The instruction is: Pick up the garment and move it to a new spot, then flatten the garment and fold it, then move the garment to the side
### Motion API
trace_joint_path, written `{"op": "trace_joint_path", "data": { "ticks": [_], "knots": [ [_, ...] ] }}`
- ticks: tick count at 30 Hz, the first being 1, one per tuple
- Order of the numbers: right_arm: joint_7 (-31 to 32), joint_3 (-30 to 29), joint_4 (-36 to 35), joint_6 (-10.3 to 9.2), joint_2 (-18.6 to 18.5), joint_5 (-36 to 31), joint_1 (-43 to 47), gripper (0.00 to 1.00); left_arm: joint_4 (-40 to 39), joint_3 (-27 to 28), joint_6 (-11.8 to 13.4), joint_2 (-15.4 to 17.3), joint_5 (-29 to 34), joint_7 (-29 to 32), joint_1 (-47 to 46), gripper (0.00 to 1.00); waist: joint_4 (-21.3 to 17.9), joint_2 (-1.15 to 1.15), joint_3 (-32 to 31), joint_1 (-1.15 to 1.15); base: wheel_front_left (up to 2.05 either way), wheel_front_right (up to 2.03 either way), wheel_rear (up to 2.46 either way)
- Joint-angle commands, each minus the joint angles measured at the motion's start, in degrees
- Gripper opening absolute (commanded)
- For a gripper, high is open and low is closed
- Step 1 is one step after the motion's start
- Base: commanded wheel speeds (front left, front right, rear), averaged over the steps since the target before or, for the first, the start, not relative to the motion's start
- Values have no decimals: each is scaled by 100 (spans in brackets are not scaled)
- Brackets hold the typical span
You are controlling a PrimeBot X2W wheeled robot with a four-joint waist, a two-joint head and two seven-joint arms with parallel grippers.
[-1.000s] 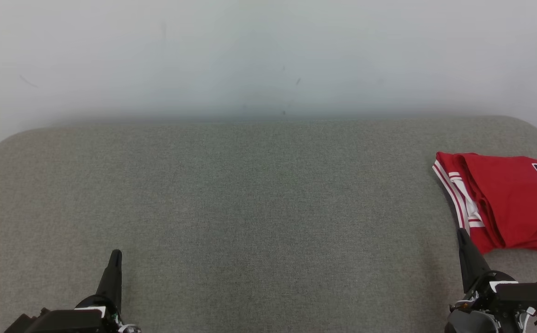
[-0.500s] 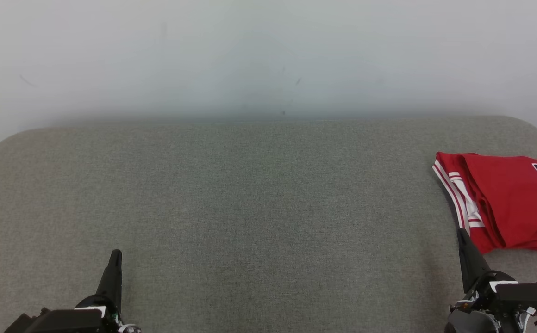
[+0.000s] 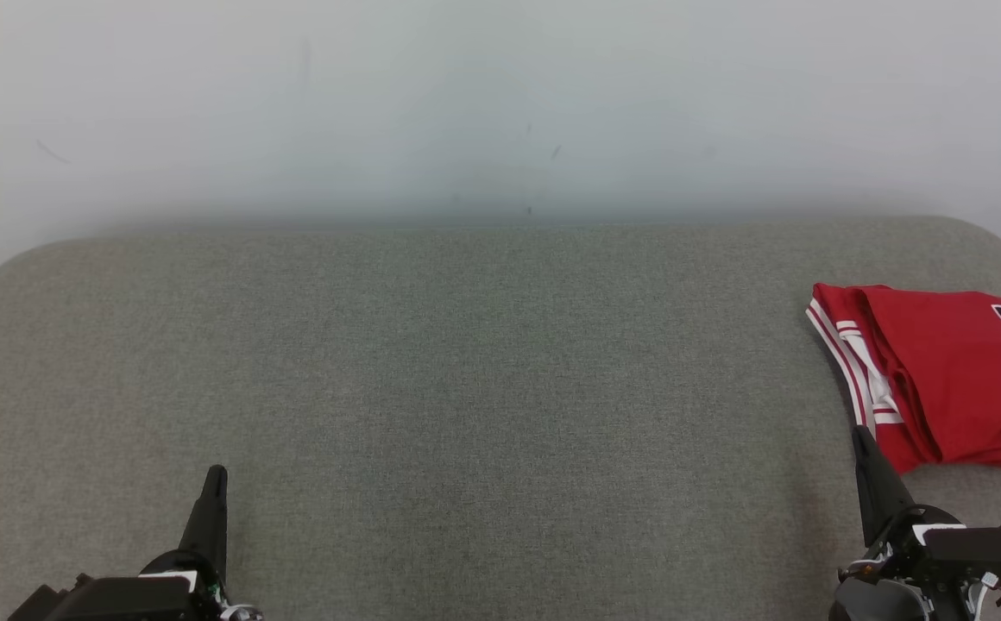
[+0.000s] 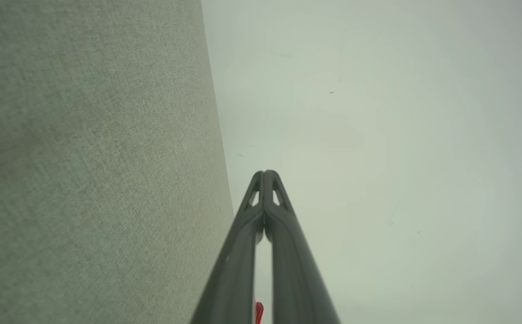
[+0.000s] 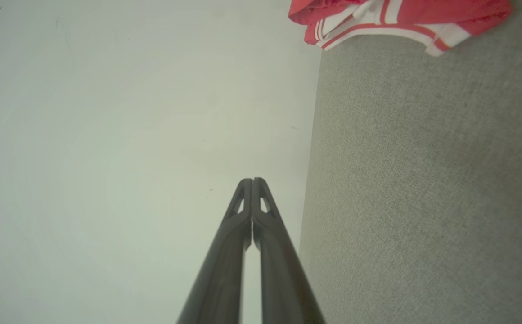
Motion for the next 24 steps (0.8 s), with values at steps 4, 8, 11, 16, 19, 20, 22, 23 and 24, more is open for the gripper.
{"op": "trace_joint_path", "data": {
  "ticks": [4,8,11,16,19,20,22,23,24],
  "knots": [
    [15,-12,2,-12,-9,25,-19,0,-3,0,-18,34,-42,4,-63,0,0,0,0,0,0,0,0],
    [15,-12,1,-12,-9,25,-19,0,-4,0,-19,34,-42,4,-63,0,0,0,0,0,0,0,0],
    [15,-12,1,-12,-9,26,-19,0,-4,0,-19,34,-43,4,-63,0,0,0,0,0,0,0,0],
    [14,-12,1,-12,-9,26,-19,0,-4,0,-19,34,-43,4,-63,0,0,0,0,0,0,0,0],
    [14,-12,1,-12,-9,26,-19,0,-4,0,-19,34,-43,4,-63,0,0,0,0,0,0,0,0],
    [14,-12,1,-12,-9,26,-19,0,-4,0,-19,34,-43,4,-63,0,0,0,0,0,0,0,0],
    [14,-12,1,-12,-9,26,-19,0,-4,0,-18,34,-43,4,-63,0,0,0,0,0,0,0,0],
    [14,-12,1,-12,-9,26,-19,0,-4,0,-19,34,-43,4,-63,0,0,0,0,0,0,0,0],
    [14,-13,1,-12,-9,26,-19,0,-4,0,-19,34,-43,4,-63,0,0,0,0,0,0,0,0]
  ]
}}
